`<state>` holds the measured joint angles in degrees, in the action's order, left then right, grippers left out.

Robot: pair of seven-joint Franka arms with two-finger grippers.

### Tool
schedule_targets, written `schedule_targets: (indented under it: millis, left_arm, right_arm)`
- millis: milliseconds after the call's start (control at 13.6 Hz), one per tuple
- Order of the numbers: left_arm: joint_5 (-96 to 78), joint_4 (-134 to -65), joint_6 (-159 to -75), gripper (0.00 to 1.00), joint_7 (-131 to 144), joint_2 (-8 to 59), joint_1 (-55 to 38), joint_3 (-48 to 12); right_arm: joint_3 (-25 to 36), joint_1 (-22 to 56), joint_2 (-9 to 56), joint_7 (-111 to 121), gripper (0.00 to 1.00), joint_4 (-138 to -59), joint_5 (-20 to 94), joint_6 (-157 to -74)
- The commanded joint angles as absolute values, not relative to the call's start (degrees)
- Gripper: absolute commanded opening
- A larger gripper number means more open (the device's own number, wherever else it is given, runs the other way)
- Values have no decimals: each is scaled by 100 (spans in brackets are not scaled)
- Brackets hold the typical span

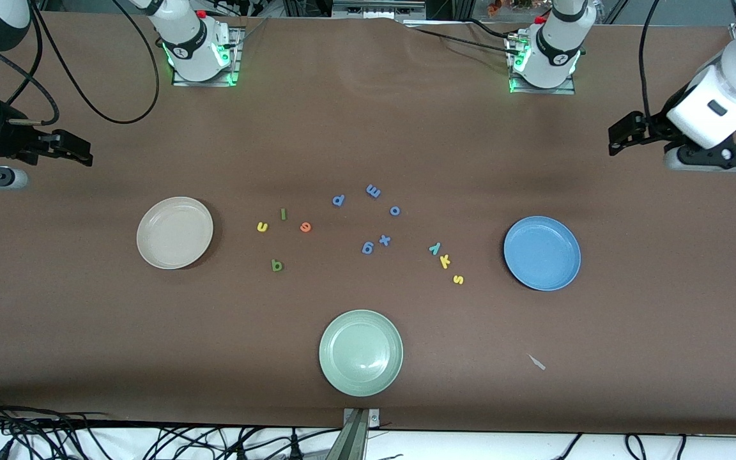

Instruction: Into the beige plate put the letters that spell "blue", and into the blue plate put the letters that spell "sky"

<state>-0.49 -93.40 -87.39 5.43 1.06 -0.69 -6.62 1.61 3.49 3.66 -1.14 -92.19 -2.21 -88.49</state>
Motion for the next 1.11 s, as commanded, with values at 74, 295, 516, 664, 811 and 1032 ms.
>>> schedule_targets:
  millis: [74,295,516,664,811,1032]
  left_arm:
    - [-185,-8774,-8719,100,553,1147,-368,-677]
    - [-193,-7851,-8728,100,1044,2212,-457,-686]
    - [-123,-7664,-9208,100,1623,2916,-632,-686]
    - [-132,-7664,-9727,100,2325,3277,-712,-677]
    - [-149,-7664,-10193,100,3152,3532,-782,-686]
    - [-123,-7734,-10721,100,4066,3770,-1036,-677]
  right_arm:
    - [149,553,580,-202,100,-9176,-229,-9130]
    - [149,816,878,-404,100,-9176,-229,-9534]
    - [149,949,1317,-404,100,-9176,-10,-9939]
    - [149,1124,1834,-413,100,-9167,105,-10255]
    - [149,1239,2335,-413,100,-9176,158,-10694]
    - [149,1502,2820,-753,100,-9246,351,-11415]
